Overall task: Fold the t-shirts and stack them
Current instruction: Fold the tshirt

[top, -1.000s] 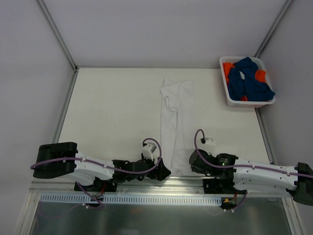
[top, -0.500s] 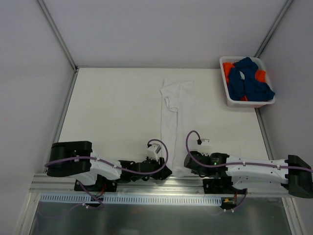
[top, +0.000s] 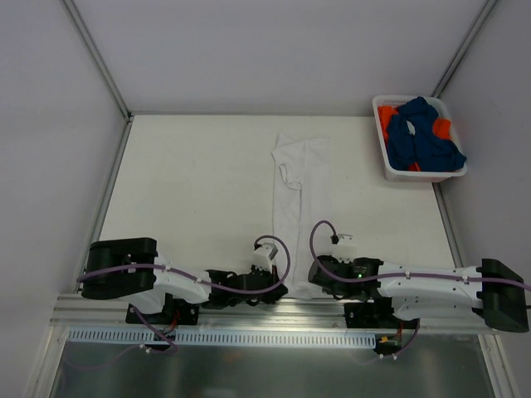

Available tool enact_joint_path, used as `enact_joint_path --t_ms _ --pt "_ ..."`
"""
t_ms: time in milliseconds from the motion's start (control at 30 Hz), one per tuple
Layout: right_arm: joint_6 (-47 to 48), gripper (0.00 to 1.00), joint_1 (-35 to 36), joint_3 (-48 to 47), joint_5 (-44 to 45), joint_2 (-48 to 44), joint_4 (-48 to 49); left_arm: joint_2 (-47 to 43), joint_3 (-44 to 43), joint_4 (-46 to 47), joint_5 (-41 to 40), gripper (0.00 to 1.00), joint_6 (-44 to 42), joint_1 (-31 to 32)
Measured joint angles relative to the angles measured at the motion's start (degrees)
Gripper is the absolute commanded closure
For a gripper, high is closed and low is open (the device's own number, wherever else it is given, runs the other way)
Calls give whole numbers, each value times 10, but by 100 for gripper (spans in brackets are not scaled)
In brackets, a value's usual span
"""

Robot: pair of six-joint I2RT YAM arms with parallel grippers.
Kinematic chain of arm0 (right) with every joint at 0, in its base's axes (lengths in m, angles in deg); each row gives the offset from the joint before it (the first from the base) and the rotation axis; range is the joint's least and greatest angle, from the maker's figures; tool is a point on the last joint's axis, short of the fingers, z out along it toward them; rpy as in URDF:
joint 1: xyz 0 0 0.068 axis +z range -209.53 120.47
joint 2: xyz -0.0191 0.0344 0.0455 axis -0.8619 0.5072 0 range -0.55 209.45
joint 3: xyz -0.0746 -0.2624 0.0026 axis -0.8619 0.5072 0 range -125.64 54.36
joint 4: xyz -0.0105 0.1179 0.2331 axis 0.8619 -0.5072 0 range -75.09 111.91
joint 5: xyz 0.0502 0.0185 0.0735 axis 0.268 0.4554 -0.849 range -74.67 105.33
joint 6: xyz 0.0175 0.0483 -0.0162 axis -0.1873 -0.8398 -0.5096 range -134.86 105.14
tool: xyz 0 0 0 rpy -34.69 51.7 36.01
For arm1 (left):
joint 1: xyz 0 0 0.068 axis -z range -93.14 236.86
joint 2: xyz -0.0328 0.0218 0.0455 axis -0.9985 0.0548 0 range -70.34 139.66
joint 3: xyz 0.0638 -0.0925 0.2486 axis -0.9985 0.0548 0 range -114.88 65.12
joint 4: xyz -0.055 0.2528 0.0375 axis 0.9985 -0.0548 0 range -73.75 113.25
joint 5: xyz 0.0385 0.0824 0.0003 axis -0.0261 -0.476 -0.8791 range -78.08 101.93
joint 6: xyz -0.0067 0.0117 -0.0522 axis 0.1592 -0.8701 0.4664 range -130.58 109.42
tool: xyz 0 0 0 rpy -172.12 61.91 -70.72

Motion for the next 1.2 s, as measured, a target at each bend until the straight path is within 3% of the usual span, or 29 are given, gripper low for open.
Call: enact_joint_path --t_ms 200,400,767,1200 --pt "18 99 -1 -50 31 13 -12 -8 -65 -87 -15 100 -28 -11" --pt "62 100 -24 -124 62 70 -13 -30 -108 -128 -20 100 -65 -70" --pt "146 99 -107 -199 96 177 -14 -36 -125 -186 -23 100 -109 -173" --pt "275 100 -238 -280 110 270 29 36 -238 -195 26 100 -177 -284"
